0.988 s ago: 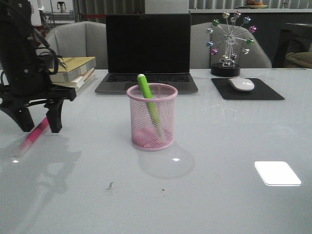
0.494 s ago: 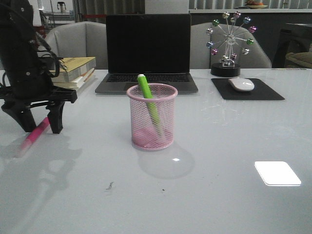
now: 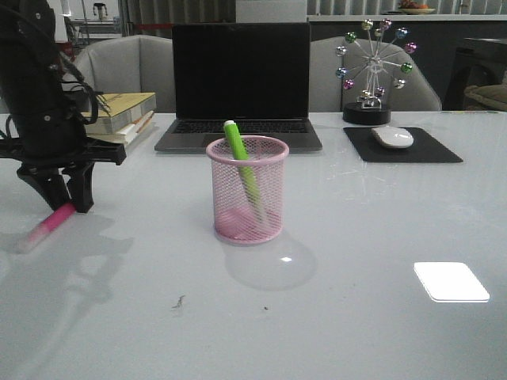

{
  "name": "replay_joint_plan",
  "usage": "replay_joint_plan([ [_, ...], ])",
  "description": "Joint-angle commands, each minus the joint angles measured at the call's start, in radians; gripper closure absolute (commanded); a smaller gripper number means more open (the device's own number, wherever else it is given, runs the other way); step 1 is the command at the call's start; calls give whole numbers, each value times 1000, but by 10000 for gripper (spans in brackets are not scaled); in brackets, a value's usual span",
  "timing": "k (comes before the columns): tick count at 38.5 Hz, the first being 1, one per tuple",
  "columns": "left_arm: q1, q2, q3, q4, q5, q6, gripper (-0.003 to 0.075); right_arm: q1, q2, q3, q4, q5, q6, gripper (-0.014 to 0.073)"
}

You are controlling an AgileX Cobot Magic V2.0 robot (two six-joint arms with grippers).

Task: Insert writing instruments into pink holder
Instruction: 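Lower the left gripper over the pink marker and close on it, then lift the pink marker upright with the left gripper toward the holder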

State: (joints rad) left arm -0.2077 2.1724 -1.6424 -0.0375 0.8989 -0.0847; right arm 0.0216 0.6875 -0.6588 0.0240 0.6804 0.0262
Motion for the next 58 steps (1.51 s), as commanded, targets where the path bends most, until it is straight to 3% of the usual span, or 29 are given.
replay_joint_plan([
  [1,-11,-34,-44,-13,14,-6,624,-6,-4,-28,2,-67,-3,149],
  [10,-30,-126,-134,-7,-64,23,624,-6,-2,-28,1,-67,-3,149],
  [19,-64,-236,-140,-7,-241,35,628,-6,-1,-28,1,-67,-3,149],
  [36,-220,-383,-128,-18,-598,47,628,-6,-1,-28,1,-66,-3,149],
  [45,-300,-451,47,-24,-861,47,628,-6,-1,-28,0,-53,-4,149],
  [53,-366,-513,322,-184,-1235,44,628,-6,-1,-27,-24,-32,-4,149],
  [58,-422,-515,450,-199,-1444,39,628,-6,-1,-27,-40,-16,-4,149],
])
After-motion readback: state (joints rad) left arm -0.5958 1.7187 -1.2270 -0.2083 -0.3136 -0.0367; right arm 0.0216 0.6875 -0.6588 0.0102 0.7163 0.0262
